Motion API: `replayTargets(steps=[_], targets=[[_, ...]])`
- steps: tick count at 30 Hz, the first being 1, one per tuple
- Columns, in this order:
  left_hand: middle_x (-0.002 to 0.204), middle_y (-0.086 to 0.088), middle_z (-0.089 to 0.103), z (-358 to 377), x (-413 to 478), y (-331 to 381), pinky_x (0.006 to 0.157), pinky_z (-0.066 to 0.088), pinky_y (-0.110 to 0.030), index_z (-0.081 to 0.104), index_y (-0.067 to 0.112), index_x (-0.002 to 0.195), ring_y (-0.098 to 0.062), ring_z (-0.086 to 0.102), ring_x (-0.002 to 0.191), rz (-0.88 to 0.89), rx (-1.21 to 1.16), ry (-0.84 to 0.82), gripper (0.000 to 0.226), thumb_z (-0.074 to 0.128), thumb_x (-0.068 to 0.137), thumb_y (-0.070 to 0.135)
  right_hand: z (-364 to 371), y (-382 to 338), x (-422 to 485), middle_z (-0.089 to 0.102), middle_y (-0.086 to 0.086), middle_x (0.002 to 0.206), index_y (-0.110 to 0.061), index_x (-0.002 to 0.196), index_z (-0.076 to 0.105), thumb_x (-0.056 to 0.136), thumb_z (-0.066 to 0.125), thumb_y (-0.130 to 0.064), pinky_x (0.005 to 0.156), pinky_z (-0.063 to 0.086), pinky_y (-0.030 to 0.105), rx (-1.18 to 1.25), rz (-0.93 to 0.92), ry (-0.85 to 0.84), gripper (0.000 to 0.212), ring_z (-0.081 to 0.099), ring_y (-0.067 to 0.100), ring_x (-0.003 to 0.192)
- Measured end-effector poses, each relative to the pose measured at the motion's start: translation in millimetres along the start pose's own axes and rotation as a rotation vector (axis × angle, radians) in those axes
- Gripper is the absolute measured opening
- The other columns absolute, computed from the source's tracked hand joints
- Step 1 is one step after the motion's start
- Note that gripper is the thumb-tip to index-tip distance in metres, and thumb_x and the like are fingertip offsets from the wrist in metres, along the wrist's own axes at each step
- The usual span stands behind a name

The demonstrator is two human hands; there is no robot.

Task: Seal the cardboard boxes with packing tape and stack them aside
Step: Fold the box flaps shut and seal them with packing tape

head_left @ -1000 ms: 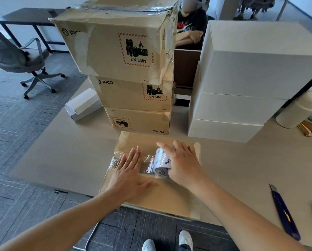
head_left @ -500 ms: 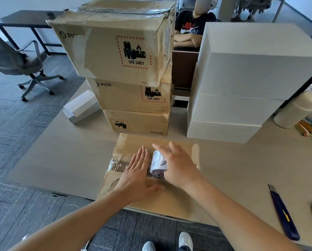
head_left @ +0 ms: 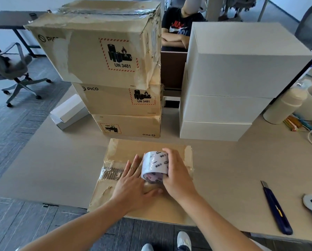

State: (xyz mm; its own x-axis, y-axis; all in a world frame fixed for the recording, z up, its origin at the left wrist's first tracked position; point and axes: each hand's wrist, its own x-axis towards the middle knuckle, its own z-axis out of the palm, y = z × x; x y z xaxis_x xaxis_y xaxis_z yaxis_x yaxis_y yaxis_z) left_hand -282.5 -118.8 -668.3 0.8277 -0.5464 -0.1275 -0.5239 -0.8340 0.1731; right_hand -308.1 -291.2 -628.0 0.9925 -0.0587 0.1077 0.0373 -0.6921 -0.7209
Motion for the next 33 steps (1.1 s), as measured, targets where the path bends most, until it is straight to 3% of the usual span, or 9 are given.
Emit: replayTargets(steps=[5, 9, 14, 20, 22, 24, 27, 31, 33], targets=[[0.158, 0.01, -0.03, -3, 0, 0, 0.121, -0.015, -0.039, -0.024, 0.026, 0.152, -0.016, -0.036, 0.144, -0.033, 0.005, -0.05, 0.113, 0.004, 0.071, 0.098, -25, 5, -4, 0.043, 0.001, 0.13, -0.014, 0.135, 0.041, 0.077, 0.059, 0.0, 0.093, 0.045, 0.028, -0.124, 0.029, -0.022, 0.063, 0.046, 0.02, 0.119], [0.156, 0.012, -0.034, -4, 0, -2, 0.12, -0.016, -0.038, -0.027, 0.026, 0.151, -0.013, -0.038, 0.142, -0.043, 0.008, -0.067, 0.112, 0.019, 0.076, 0.095, -50, 16, -13, 0.044, 0.004, 0.13, -0.014, 0.141, 0.039, 0.077, 0.063, -0.002, 0.099, 0.043, 0.034, -0.274, 0.015, -0.051, 0.07, 0.046, 0.025, 0.117], [0.156, 0.012, -0.033, -3, 1, -3, 0.12, -0.016, -0.038, -0.025, 0.03, 0.151, -0.013, -0.037, 0.143, -0.027, 0.001, -0.057, 0.111, 0.006, 0.07, 0.099, -66, 31, -16, 0.051, 0.006, 0.119, -0.011, 0.137, 0.049, 0.061, 0.073, 0.002, 0.086, 0.049, 0.04, -0.486, -0.068, 0.006, 0.081, 0.057, 0.029, 0.1], [0.156, 0.014, -0.035, -4, 0, -2, 0.12, -0.017, -0.037, -0.029, 0.026, 0.15, -0.01, -0.039, 0.141, -0.034, 0.013, -0.058, 0.11, 0.015, 0.076, 0.095, -62, 40, -18, 0.053, 0.001, 0.115, -0.014, 0.134, 0.045, 0.059, 0.088, -0.022, 0.087, 0.033, 0.036, -0.597, -0.052, 0.039, 0.087, 0.057, 0.023, 0.101], [0.156, 0.013, -0.034, -4, -1, -1, 0.121, -0.016, -0.037, -0.031, 0.025, 0.149, -0.011, -0.038, 0.142, -0.038, 0.022, -0.046, 0.111, 0.014, 0.076, 0.095, -60, 39, -21, 0.053, 0.0, 0.113, -0.015, 0.129, 0.046, 0.061, 0.085, -0.012, 0.089, 0.032, 0.035, -0.487, -0.039, 0.106, 0.078, 0.055, 0.022, 0.1], [0.157, 0.012, -0.032, -2, -1, 0, 0.121, -0.014, -0.038, -0.029, 0.024, 0.149, -0.013, -0.036, 0.143, -0.035, 0.019, -0.037, 0.111, 0.013, 0.076, 0.096, -55, 32, -22, 0.052, -0.001, 0.117, -0.015, 0.124, 0.05, 0.064, 0.065, 0.011, 0.095, 0.038, 0.03, -0.147, 0.082, 0.192, 0.067, 0.051, 0.019, 0.106], [0.161, 0.01, -0.024, -1, -1, -2, 0.121, -0.012, -0.038, -0.021, 0.022, 0.153, -0.015, -0.029, 0.147, -0.028, -0.002, -0.008, 0.112, 0.013, 0.076, 0.096, -53, 23, -17, 0.051, -0.005, 0.117, -0.02, 0.12, 0.056, 0.064, 0.049, 0.019, 0.096, 0.041, 0.018, 0.148, 0.204, 0.249, 0.069, 0.051, 0.013, 0.11], [0.161, 0.01, -0.023, 0, 0, -3, 0.121, -0.014, -0.037, -0.019, 0.022, 0.154, -0.016, -0.029, 0.147, -0.021, 0.002, -0.012, 0.113, 0.012, 0.074, 0.097, -83, 33, -19, 0.049, -0.003, 0.108, -0.015, 0.123, 0.064, 0.06, 0.056, 0.009, 0.091, 0.041, 0.027, -0.116, 0.04, 0.205, 0.069, 0.048, 0.018, 0.104], [0.161, 0.01, -0.024, 0, 0, -3, 0.12, -0.014, -0.037, -0.019, 0.023, 0.154, -0.016, -0.03, 0.146, -0.018, 0.009, -0.013, 0.113, 0.013, 0.075, 0.096, -94, 48, -25, 0.052, 0.0, 0.105, -0.012, 0.125, 0.064, 0.058, 0.058, 0.016, 0.087, 0.046, 0.033, -0.29, -0.03, 0.158, 0.073, 0.048, 0.02, 0.102]])
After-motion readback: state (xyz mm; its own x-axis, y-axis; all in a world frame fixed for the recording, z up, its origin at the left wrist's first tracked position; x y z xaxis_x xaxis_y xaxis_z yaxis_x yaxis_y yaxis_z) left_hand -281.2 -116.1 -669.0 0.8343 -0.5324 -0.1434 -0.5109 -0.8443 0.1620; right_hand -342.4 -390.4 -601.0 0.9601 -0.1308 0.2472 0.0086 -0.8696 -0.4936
